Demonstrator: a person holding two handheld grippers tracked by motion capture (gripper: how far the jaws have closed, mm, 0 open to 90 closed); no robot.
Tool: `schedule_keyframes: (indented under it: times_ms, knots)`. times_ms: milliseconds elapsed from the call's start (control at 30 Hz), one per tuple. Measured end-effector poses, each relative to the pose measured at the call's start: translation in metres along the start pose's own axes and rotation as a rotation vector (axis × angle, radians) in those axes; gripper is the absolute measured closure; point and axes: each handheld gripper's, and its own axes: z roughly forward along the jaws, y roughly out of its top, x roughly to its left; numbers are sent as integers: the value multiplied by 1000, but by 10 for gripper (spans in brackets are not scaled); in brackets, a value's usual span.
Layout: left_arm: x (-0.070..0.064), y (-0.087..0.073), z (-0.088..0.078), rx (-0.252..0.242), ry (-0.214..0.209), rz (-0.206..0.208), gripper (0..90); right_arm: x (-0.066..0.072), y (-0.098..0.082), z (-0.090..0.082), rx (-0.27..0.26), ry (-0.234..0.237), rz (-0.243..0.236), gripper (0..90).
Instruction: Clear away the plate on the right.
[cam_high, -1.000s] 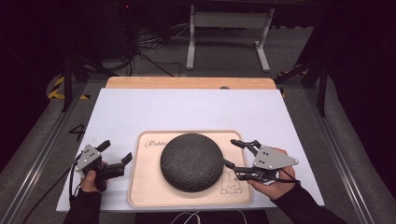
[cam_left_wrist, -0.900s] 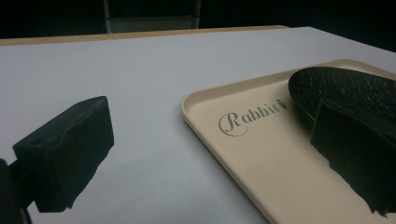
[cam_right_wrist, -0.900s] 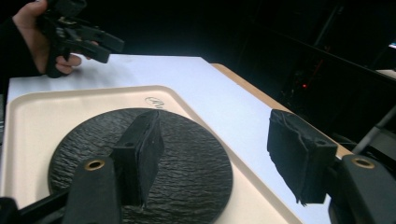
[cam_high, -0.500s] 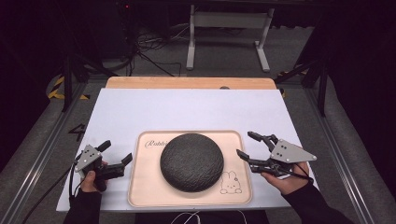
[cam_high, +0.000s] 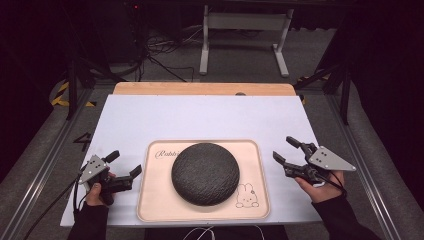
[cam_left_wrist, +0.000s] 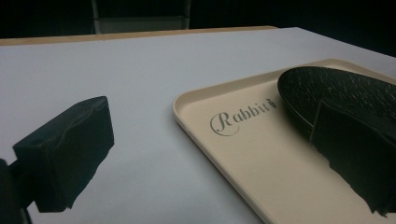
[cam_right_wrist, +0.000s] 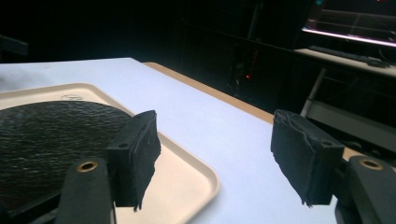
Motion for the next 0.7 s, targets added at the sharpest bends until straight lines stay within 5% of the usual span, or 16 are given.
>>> schedule_keyframes:
  times_ms: [233, 400, 700]
  knots:
    - [0, 0, 0, 0, -8, -2, 4, -20, -25, -7, 0, -45, 98, 325]
    - [0, 0, 0, 0, -10, -2, 4, -28, -42, -7, 23, -25, 180, 325]
    - [-1, 0, 0, 2, -12, 0, 4, -33, -57, -2, 87, -25, 240, 306]
